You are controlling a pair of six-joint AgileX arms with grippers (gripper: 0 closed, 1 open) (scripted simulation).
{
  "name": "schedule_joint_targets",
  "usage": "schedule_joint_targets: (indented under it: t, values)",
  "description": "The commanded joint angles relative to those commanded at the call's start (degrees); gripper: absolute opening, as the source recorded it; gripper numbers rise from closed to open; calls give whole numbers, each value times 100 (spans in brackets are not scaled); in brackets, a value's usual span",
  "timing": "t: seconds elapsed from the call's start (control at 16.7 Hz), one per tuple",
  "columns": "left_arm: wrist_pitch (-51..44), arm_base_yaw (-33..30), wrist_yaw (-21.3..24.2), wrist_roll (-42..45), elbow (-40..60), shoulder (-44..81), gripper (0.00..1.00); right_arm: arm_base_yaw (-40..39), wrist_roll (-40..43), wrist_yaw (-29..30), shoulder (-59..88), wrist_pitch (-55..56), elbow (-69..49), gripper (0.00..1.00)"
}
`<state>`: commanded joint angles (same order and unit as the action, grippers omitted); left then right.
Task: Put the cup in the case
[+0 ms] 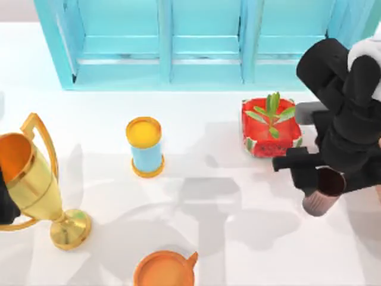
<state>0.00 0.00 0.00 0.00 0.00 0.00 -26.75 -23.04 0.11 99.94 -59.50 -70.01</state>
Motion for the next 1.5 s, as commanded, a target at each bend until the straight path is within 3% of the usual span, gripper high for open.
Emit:
schedule_joint_targets:
  t: [0.18, 0.54, 0.72, 1.2, 1.5]
  values:
    - [0, 0, 0, 0, 0, 0, 100, 705, 823, 48, 84, -649, -771, 0]
    - [0, 0, 0, 0, 0, 0, 100, 3207, 2890, 97, 231, -1878, -2064, 0]
    - [0, 0, 0, 0, 0, 0, 100, 4021, 3609, 151, 263, -2261, -2425, 0]
    - [0, 0, 0, 0, 0, 0, 100, 4283, 3843, 215, 237, -2339, -2557, 0]
    - [0, 0, 0, 0, 0, 0, 100, 4304, 3847, 214, 213, -1536, -1754, 0]
